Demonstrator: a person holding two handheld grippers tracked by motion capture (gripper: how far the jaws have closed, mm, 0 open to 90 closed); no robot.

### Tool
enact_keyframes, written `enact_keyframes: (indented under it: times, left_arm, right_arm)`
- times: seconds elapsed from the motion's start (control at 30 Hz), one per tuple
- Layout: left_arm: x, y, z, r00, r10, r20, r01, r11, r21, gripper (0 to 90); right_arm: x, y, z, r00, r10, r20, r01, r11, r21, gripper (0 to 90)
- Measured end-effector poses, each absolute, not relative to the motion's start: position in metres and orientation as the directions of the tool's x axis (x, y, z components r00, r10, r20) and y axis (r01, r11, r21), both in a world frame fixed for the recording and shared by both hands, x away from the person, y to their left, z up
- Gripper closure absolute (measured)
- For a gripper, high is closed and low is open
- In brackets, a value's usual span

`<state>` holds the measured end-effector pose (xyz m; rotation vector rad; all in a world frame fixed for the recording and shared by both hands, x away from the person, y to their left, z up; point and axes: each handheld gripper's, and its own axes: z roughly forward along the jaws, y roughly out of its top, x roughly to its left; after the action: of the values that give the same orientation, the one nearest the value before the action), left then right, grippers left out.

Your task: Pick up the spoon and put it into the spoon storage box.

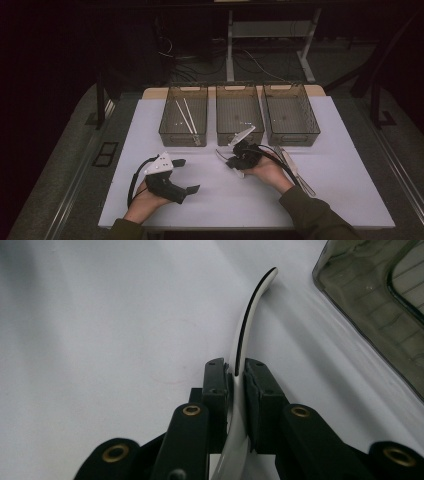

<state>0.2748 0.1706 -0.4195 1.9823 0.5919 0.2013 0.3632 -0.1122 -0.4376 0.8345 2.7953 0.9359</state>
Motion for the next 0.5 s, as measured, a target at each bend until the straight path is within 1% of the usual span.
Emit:
enact_keyframes:
  times: [0.2, 0.5]
  left_arm:
    - [0.2752, 0.1704, -0.42, 0.867, 0.486, -0.11, 0.317, -0.369, 0.874, 0.0]
    - [0.2768, 0.1698, -0.4221, 0.869, 0.482, -0.107, 0.312, -0.367, 0.877, 0.0]
  right_arm:
    - [0.3627, -0.1111, -0.4367, -0.827, 0.547, 0.13, 0.513, 0.64, 0.572, 81.1]
    - [0.3632, -0.116, -0.4308, -0.826, 0.547, 0.136, 0.514, 0.632, 0.58, 81.3]
